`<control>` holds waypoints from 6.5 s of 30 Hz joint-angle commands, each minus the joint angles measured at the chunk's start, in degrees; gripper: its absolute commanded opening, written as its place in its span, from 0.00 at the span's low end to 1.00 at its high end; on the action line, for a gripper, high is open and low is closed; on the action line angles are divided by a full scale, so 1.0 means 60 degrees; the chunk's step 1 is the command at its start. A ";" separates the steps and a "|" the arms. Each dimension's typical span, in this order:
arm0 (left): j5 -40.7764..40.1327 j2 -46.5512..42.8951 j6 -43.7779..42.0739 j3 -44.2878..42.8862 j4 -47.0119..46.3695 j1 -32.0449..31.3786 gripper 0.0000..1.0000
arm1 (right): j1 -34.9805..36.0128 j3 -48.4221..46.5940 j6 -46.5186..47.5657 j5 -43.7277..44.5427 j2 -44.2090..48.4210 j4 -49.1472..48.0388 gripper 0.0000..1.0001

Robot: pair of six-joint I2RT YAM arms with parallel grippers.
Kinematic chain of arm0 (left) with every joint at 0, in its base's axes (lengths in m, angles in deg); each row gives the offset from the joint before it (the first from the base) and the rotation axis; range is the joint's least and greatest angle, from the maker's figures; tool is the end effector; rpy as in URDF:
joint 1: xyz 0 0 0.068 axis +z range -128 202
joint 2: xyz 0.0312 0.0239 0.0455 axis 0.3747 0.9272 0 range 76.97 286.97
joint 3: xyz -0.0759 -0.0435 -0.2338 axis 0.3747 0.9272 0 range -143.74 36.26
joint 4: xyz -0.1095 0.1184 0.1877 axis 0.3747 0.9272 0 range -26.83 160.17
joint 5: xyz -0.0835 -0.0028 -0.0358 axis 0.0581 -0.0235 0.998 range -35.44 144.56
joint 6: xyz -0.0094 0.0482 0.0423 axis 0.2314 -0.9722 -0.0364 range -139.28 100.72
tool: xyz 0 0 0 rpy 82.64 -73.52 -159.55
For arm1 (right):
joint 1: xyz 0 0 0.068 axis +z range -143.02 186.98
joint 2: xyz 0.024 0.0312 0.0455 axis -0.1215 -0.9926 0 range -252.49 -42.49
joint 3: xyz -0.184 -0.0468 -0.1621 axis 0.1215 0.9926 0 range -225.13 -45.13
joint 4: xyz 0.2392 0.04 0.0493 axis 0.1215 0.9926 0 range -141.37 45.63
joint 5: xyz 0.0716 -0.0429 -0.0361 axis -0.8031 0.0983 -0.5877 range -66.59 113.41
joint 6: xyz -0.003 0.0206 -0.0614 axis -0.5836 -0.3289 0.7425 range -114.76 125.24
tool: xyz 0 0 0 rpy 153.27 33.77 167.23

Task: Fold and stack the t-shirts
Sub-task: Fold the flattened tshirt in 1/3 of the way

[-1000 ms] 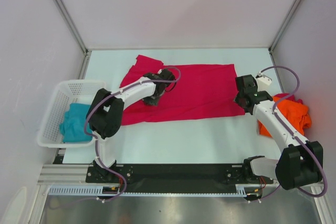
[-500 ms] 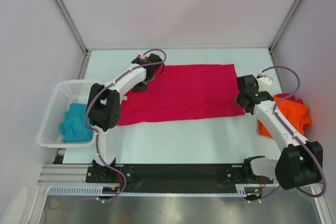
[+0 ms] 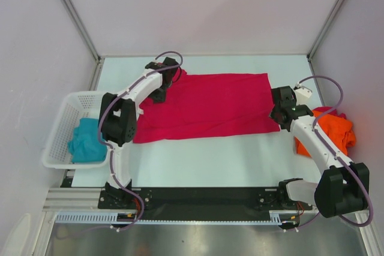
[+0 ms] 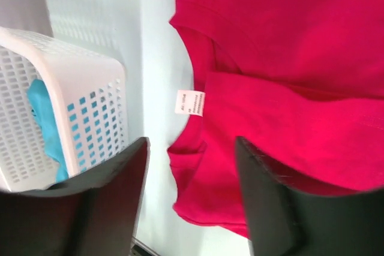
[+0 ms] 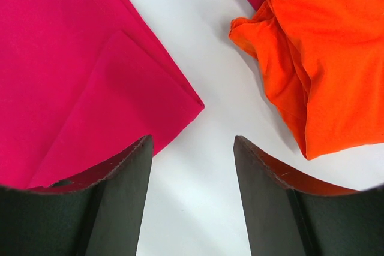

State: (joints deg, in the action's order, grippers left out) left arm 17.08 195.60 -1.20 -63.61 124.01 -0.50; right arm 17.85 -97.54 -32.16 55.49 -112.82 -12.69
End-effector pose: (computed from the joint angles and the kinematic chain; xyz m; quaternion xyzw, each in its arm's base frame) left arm 0.3745 -0.1219 0.1947 0.0073 0.9435 0.2702 0.1915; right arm 0.2417 0.0190 0.2281 0.2885 0.8777 -0.1285 0.3603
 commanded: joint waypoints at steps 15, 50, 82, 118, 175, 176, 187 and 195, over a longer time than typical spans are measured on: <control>1.0800 -0.0467 0.1145 -0.1223 -0.3958 0.2622 0.89 | -0.2105 -0.3305 0.1694 -0.8418 -0.3921 -0.1817 0.84; 0.4390 -0.3000 -0.0055 0.2640 -0.1148 0.1041 1.00 | -0.0363 0.0102 0.0584 -0.5569 -0.0688 -0.1234 0.86; 0.5016 -0.4933 0.0457 0.6055 -0.1468 0.0366 0.99 | -0.2135 -0.0246 0.0873 -0.3398 -0.1037 0.0469 0.92; 0.4429 -0.4552 0.0413 0.7402 -0.2127 0.0410 0.92 | -0.2325 -0.1417 0.1240 -0.4042 -0.4158 -0.1216 0.90; 0.6158 -0.9003 0.0530 0.7578 0.0011 0.2036 0.03 | -0.1960 0.0824 0.0684 -0.3486 0.1144 0.0891 0.00; 0.6158 -0.9222 0.0545 0.7593 0.0055 0.2036 0.03 | -0.1901 0.0751 0.0654 -0.3442 0.1159 0.0980 0.00; 0.6378 -0.9386 0.0385 0.7447 0.0260 0.2022 0.24 | -0.1842 0.0472 0.0551 -0.3310 0.1290 0.1464 0.05; 0.6319 -0.9562 0.0399 0.6716 0.0539 0.2022 0.65 | -0.1432 0.0092 0.0229 -0.3398 0.1847 0.2166 0.51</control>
State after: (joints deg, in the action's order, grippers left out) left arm 54.79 140.00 1.14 -18.39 126.63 11.33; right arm 7.62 -93.73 -29.06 34.09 -104.97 -2.79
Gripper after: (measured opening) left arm 0.629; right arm 0.495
